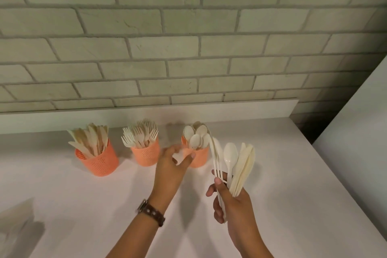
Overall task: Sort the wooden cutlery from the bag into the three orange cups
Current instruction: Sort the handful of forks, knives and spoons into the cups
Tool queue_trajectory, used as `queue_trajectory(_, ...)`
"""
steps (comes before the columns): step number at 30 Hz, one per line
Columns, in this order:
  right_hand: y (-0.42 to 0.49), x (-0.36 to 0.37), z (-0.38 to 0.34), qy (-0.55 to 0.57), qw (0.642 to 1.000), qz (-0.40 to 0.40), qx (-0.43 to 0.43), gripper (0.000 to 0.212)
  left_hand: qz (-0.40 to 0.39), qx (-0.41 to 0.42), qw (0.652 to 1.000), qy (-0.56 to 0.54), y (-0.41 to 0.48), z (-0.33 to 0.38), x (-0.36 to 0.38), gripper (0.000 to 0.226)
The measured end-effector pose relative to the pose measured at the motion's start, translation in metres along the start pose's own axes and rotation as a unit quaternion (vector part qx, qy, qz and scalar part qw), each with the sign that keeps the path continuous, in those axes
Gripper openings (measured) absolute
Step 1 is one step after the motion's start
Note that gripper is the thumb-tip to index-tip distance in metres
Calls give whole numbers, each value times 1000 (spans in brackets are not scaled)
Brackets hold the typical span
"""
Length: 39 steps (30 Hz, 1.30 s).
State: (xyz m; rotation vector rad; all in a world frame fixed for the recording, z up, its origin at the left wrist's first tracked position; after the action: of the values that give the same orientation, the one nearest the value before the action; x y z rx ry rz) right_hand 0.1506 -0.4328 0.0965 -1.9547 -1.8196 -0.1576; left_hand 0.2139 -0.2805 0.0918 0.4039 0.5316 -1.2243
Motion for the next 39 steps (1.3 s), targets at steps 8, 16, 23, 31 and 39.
queue_trajectory(8, -9, 13, 12, 20, 995, -62, 80, 30, -195, -30, 970, -144, -57, 15, -21, 12)
queue_trajectory(16, -10, 8, 11, 16, 990, -113, 86, 39, -200, -58, 954, -215, -39, 19, -34, 8)
queue_trajectory(23, -2, -21, 5, -13, 999, -14, 43, 27, 62, -48, 967, -241, 33, 18, -41, 19)
queue_trajectory(31, 2, -20, 8, -14, 999, -13, 43, 19, 75, -45, 984, -158, 68, -1, 1, 20)
queue_trajectory(39, 2, -15, 10, 142, 977, -83, 136, 38, -29, 81, 992, 95, 74, -26, 26, 13)
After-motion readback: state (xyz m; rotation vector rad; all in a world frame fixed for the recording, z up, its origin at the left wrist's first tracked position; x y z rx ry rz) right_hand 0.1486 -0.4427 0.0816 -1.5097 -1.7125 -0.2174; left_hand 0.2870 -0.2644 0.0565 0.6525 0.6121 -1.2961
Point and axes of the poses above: each hand's wrist, its own y-axis towards the middle knuckle, its own x-axis out of the palm, z = x × y, the point moved 1 cm from there along y, towards the middle knuckle, and after that the axes turned 13 degrees about y, right-handed, at the moved point
